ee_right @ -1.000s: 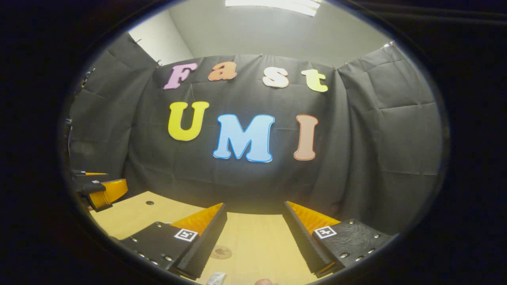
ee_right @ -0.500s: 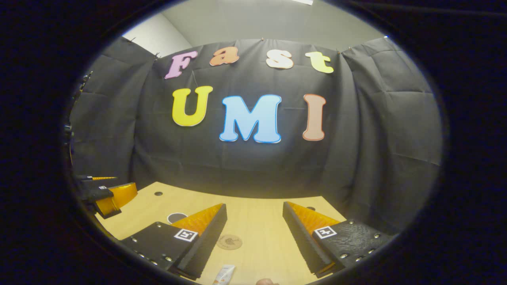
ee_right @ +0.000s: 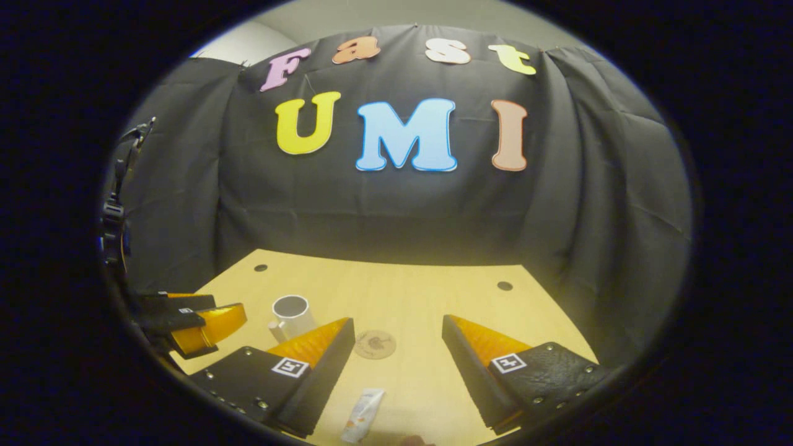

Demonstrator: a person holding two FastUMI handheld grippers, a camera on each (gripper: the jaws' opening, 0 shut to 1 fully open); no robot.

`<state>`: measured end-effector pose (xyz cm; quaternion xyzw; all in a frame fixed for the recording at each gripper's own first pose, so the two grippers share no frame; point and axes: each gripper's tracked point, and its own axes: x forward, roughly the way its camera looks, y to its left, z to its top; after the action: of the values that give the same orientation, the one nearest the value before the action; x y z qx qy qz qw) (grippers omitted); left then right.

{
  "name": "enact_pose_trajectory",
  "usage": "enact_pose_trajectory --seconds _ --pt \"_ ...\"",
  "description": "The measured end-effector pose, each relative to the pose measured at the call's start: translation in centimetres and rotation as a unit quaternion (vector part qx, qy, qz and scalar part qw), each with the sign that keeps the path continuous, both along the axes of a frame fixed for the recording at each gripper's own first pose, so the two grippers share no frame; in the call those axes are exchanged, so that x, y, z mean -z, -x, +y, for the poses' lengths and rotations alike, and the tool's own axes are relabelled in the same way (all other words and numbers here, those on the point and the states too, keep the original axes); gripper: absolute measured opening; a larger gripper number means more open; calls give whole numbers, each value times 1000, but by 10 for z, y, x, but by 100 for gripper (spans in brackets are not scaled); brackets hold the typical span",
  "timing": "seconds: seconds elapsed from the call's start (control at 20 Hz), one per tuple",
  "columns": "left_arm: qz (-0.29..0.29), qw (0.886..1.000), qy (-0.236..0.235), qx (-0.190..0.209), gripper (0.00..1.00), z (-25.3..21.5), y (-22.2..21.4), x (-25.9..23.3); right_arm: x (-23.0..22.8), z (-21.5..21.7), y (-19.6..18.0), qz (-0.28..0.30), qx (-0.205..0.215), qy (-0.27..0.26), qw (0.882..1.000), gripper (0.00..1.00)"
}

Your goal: Put the toothbrush and toothpaste on the desktop into the cup, then pick up the cup and place it on the coaster on the desktop.

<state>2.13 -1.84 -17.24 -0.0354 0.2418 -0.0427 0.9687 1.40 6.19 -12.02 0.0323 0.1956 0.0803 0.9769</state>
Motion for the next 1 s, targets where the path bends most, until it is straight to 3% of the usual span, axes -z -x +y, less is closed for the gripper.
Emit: enact_pose_trajectory --seconds 0.2,0.35,0.4,0.55,0.65,0.7,0.75,0.8,0.9,1.0 --pt "46 999 3 -2 87 2 5 24 28 5 6 61 7 -17 998 88" --pt "90 996 18 -7 87 -3 9 46 51 5 15 107 11 -13 994 92" --pt "104 994 26 -9 95 -3 12 55 57 6 18 119 9 -12 993 92" --pt "139 989 40 -21 79 4 30 72 71 10 30 152 3 -12 988 92" --pt "159 986 38 -26 90 5 34 82 80 14 36 174 -4 -10 985 92" --pt "169 985 35 -27 88 8 38 87 84 17 38 186 -9 -10 982 88" --pt "179 983 34 -28 88 7 40 92 92 20 41 198 -14 -9 980 92" --pt "190 981 31 -28 80 8 40 96 96 23 45 210 -21 -10 977 92" --pt "213 976 23 -28 88 8 45 111 108 34 54 235 -37 -18 971 93" --pt "238 971 21 -27 88 8 52 124 117 41 59 260 -46 -21 964 89"
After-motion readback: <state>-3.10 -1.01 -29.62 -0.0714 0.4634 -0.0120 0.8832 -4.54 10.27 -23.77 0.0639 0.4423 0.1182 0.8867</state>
